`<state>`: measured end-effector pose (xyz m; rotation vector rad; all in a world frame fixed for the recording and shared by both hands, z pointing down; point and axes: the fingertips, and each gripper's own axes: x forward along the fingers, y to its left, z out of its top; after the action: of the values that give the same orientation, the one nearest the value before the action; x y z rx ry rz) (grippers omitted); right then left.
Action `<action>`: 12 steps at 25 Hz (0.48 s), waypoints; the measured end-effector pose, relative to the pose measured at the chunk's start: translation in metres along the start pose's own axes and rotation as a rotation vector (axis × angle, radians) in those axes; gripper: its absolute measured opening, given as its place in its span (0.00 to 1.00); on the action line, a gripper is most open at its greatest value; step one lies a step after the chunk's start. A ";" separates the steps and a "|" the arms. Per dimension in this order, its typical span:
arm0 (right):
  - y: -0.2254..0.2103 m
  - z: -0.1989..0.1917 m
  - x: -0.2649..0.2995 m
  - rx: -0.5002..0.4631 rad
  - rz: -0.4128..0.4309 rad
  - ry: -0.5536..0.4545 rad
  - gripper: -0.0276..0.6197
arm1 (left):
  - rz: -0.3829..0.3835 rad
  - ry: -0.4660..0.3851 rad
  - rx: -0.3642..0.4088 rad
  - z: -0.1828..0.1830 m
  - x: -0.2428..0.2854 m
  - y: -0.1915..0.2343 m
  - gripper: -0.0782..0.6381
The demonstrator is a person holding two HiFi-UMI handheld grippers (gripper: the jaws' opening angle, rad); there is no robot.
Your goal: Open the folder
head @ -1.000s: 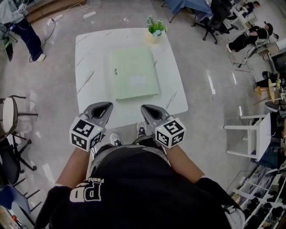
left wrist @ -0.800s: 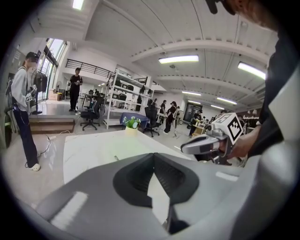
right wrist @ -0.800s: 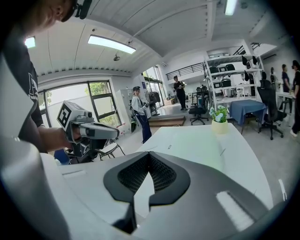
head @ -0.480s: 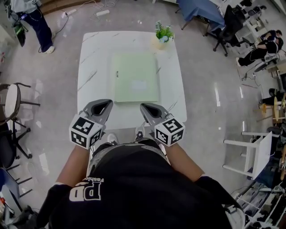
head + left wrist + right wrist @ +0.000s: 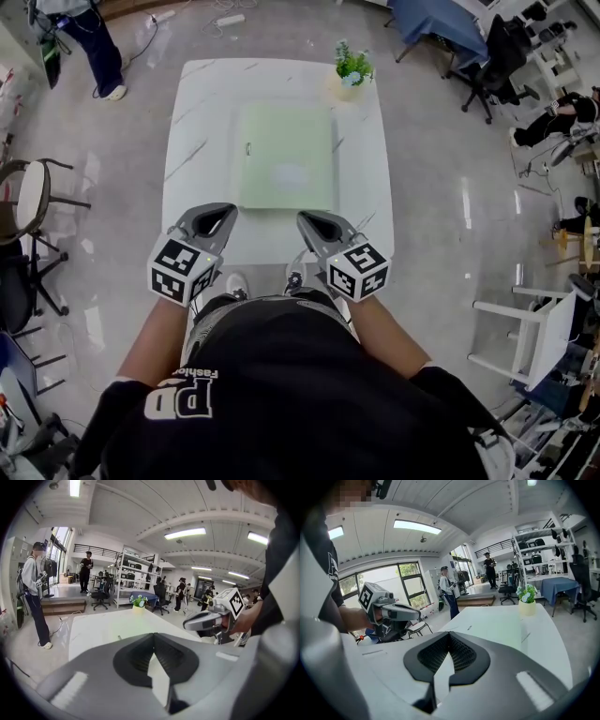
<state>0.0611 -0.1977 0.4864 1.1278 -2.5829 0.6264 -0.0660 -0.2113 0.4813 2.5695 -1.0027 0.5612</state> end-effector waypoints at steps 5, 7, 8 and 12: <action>-0.007 0.001 -0.001 -0.001 -0.006 -0.002 0.04 | -0.001 0.008 0.003 0.002 0.008 0.001 0.18; -0.009 0.002 0.000 -0.005 -0.014 -0.003 0.04 | 0.001 0.020 0.007 -0.002 0.014 0.006 0.18; -0.011 0.002 0.001 -0.008 -0.018 -0.002 0.04 | 0.002 0.029 0.012 -0.006 0.018 0.010 0.18; -0.017 -0.001 0.009 -0.018 -0.030 0.009 0.04 | 0.012 0.083 0.027 -0.031 0.039 0.029 0.18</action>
<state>0.0671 -0.2133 0.4955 1.1528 -2.5538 0.5995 -0.0672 -0.2402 0.5312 2.5424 -0.9895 0.6823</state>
